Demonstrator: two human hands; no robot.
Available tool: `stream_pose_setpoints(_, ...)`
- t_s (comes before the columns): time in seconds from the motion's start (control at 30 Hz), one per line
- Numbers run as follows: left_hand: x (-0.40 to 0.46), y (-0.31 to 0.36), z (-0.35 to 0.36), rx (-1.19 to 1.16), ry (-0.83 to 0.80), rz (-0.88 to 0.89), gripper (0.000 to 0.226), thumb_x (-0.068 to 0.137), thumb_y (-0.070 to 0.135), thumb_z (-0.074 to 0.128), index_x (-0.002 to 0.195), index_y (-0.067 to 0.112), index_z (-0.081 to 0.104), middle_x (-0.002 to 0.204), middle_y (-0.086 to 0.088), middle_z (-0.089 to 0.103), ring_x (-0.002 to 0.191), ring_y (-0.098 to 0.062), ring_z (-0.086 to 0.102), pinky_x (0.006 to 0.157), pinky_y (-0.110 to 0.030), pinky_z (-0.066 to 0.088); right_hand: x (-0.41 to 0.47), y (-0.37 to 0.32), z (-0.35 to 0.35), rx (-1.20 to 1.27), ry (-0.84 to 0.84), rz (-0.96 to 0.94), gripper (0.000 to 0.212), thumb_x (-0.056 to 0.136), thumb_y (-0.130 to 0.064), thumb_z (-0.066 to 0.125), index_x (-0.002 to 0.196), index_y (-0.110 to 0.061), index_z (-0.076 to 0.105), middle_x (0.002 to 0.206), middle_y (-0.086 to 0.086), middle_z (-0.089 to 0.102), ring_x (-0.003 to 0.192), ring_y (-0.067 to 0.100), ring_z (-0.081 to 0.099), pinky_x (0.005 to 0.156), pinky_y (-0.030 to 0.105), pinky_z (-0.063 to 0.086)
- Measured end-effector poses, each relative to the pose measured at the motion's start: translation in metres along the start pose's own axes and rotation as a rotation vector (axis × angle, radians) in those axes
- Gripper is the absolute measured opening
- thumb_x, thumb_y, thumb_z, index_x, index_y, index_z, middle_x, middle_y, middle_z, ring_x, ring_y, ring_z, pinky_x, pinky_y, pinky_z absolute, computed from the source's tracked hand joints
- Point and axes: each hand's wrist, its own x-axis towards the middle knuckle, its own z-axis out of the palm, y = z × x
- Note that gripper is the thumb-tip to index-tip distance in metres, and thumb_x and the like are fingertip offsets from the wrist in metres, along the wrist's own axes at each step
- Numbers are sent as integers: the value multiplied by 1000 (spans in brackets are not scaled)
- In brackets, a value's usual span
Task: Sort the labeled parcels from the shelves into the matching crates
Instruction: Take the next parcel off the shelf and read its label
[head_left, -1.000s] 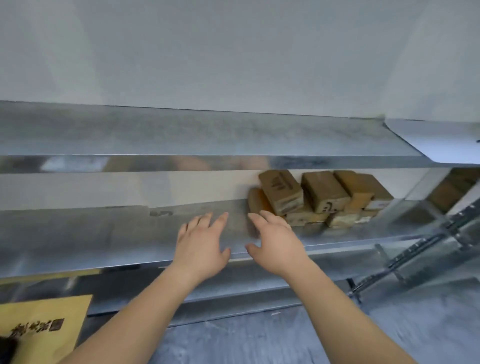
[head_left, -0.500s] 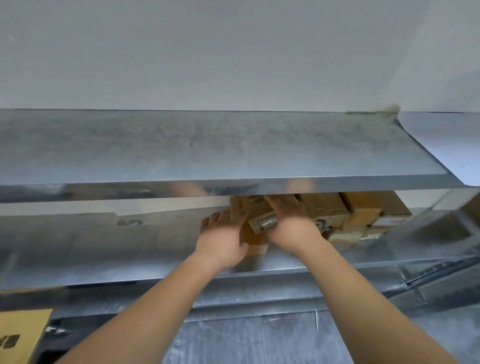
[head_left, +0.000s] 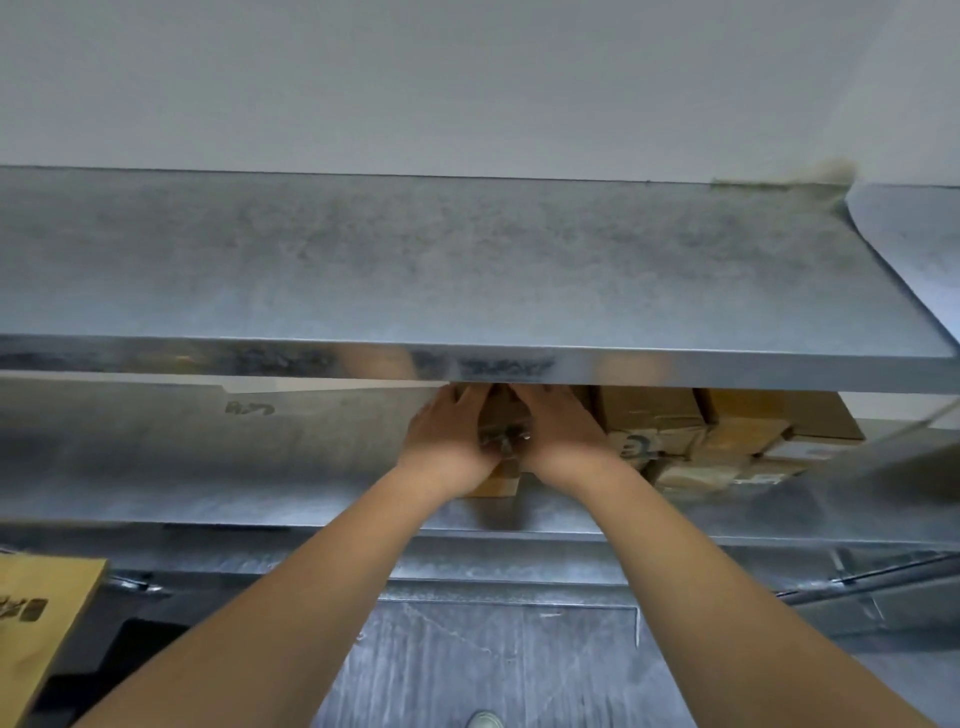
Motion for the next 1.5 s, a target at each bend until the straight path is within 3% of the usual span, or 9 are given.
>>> stream_pose_setpoints(0.33, -100, -56, -52, -303, 303, -46, 31, 93, 42, 58, 122, 31, 57, 110, -1, 50, 92, -14, 56, 86, -37, 51, -37, -62, 27, 247, 143, -131, 39, 98, -48, 59, 133, -31, 53, 121, -8, 54, 105, 19, 63, 80, 29, 48)
stream_pose_setpoints(0.57, -188, -119, -87, -422, 268, -188, 121, 73, 21, 85, 154, 51, -1, 108, 11, 59, 95, -5, 64, 80, -22, 53, -44, -133, 69, 299, -76, -182, 130, 64, -39, 92, 155, -55, 1, 135, -2, 50, 113, 13, 60, 99, 36, 54)
stream_pose_setpoints(0.73, -273, -166, -107, -488, 391, -211, 71, 76, 32, 81, 128, 54, 38, 111, 14, 64, 98, -4, 64, 81, -23, 54, -71, -199, 112, 406, -164, -357, 70, 73, -42, 85, 128, -49, 42, 123, -14, 50, 103, -6, 52, 86, 9, 41)
stream_pose_setpoints(0.8, -313, -179, -117, -548, 474, -232, 33, 86, 56, 64, 113, 48, 46, 99, 18, 65, 89, -6, 64, 72, -21, 50, -87, -228, 129, 503, -168, -399, 33, 85, -64, 66, 107, -47, 50, 110, -16, 56, 96, 1, 55, 83, 20, 43)
stream_pose_setpoints(0.87, -352, -190, -126, -541, 536, -249, 28, 95, 65, 41, 100, 38, 50, 90, 15, 61, 82, -10, 59, 68, -24, 44, -103, -256, 148, 547, -187, -430, 33, 93, -71, 46, 91, -39, 51, 92, -15, 55, 86, 6, 54, 79, 29, 42)
stream_pose_setpoints(1.07, -456, -219, -142, -476, 651, -432, 20, 99, 32, 60, 91, 33, 42, 77, 11, 59, 78, 7, 59, 63, -9, 44, -157, -329, 188, 564, -298, -402, 35, 87, -37, 75, 100, -38, 43, 100, 3, 63, 92, 20, 65, 75, 42, 59)
stream_pose_setpoints(1.23, -530, -244, -138, -476, 604, -511, 90, 83, 21, 77, 130, 72, 19, 101, 30, 66, 101, 11, 61, 83, -5, 47, -194, -371, 212, 557, -467, -466, 104, 71, -10, 91, 142, -60, 34, 117, -4, 57, 112, 9, 62, 94, 27, 55)
stream_pose_setpoints(1.37, -578, -257, -131, -422, 624, -561, 89, 82, 23, 72, 141, 67, 21, 131, 17, 61, 116, -2, 60, 102, -32, 51, -228, -406, 235, 475, -467, -585, 93, 72, -8, 90, 144, -47, 46, 129, -19, 47, 125, -5, 52, 104, 18, 47)
stream_pose_setpoints(1.5, -620, -271, -125, -353, 672, -591, 77, 86, 27, 71, 135, 67, 27, 137, 18, 54, 116, -2, 55, 100, -28, 49, -256, -436, 255, 530, -476, -651, 83, 70, 1, 89, 132, -43, 56, 135, -30, 37, 130, -13, 43, 100, 12, 46)
